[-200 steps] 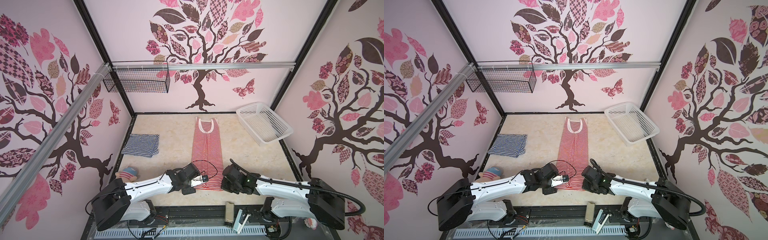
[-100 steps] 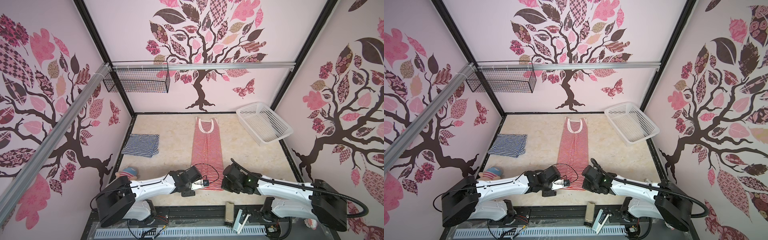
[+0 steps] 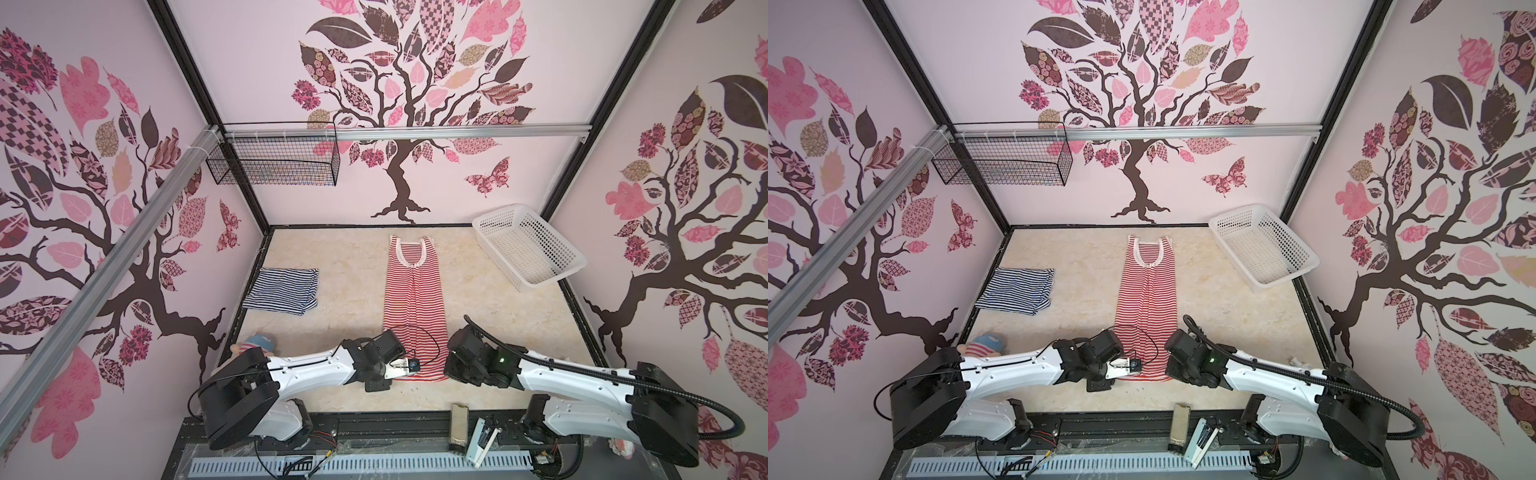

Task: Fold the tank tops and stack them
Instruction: 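Lower both grippers onto the near hem corners of the red striped tank top and grasp, then lift the hem with both grippers and fold it over toward the straps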

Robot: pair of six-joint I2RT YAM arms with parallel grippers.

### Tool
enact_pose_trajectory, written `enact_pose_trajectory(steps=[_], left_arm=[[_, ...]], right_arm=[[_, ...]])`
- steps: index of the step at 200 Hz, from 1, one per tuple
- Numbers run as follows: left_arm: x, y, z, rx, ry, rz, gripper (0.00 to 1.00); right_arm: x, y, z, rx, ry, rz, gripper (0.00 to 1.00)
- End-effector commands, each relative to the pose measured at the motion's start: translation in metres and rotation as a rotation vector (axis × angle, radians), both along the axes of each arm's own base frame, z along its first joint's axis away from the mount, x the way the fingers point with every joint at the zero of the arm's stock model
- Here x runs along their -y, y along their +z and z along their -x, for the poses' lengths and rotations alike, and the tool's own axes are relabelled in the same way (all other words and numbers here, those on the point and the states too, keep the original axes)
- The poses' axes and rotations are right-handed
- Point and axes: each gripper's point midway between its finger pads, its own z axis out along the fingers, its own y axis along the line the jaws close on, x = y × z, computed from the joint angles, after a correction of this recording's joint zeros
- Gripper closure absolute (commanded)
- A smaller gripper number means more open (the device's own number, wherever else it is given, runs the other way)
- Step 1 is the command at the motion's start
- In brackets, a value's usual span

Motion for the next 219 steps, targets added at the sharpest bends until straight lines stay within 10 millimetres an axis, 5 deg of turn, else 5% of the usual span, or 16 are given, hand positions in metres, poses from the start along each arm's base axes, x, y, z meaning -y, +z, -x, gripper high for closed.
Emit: enact_pose_trajectory(steps=[1,63,127,185,219], left_arm=[[-0.009,-0.008,0.017,-0.091,-0.022,-0.045,0.98],[0.003,0.027,0.041,-0.222,-0.071,0.036,1.00],[0.012,0.083,0.074,-0.397,-0.126,0.108,1.00],[0.022,0.142,0.030,-0.344,-0.006,0.277,1.00],[0.022,0.155,-0.010,-0.236,0.066,0.318,1.00]], right_arm=[[-0.005,0.016,-0.006,0.034,-0.001,-0.010,0.95],[-0.006,0.028,-0.004,0.051,0.006,-0.051,0.95],[-0.010,0.076,-0.001,0.106,0.022,-0.172,0.95],[-0.009,0.123,-0.019,0.225,-0.007,-0.182,0.95],[-0.011,0.144,-0.044,0.265,-0.007,-0.181,0.94]])
